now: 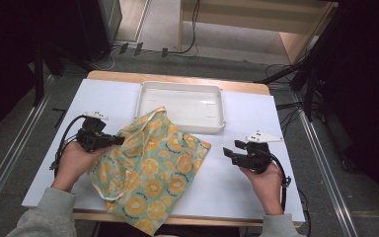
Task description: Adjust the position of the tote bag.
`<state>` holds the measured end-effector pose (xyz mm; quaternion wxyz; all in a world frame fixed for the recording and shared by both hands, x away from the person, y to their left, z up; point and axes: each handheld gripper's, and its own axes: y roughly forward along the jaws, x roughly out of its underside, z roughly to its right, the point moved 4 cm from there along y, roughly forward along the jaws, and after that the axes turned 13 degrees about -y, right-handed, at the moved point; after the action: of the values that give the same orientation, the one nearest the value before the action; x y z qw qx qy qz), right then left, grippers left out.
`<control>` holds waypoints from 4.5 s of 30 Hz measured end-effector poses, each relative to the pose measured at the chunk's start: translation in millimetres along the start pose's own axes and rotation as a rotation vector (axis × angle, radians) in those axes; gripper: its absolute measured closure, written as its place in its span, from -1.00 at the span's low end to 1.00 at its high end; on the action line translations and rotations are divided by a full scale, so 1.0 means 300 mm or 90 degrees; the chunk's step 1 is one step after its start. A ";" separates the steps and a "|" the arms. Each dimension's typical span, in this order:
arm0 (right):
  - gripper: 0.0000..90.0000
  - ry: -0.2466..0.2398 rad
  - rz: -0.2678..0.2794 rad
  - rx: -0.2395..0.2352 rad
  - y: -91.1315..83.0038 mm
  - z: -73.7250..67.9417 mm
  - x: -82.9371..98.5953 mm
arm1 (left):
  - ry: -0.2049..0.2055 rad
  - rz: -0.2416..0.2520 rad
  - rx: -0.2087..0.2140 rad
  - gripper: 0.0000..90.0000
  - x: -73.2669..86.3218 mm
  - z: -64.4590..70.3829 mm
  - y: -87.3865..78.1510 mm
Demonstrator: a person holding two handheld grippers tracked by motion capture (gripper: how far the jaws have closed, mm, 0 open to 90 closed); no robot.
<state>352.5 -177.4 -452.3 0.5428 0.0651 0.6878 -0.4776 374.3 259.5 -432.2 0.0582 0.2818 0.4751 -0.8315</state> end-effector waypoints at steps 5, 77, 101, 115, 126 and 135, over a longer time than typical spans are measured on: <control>-0.01 0.002 0.000 -0.005 0.007 0.000 -0.005 | 0.007 0.000 0.038 1.00 -0.025 0.059 -0.043; 0.22 -0.016 0.036 -0.014 -0.044 -0.037 -0.073 | 0.154 -0.018 0.102 0.98 -0.070 0.658 0.159; 0.22 -0.023 0.023 -0.015 -0.035 -0.041 -0.065 | 0.135 -0.037 0.119 0.40 -0.069 0.622 0.191; 0.21 -0.019 0.026 -0.016 -0.038 -0.038 -0.066 | 0.158 -0.032 0.122 -0.20 -0.087 0.606 0.163; 0.20 -0.013 0.032 -0.025 -0.047 -0.037 -0.070 | 0.169 -0.003 0.106 -0.22 -0.111 0.570 0.081; 0.08 -0.008 0.030 -0.041 -0.052 -0.047 -0.079 | 0.174 0.016 0.090 -0.23 -0.104 0.502 0.021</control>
<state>342.9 -165.2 -424.6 0.5599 0.0610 0.6979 -0.4425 340.5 126.7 -361.9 -0.0167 0.4019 0.4152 -0.8159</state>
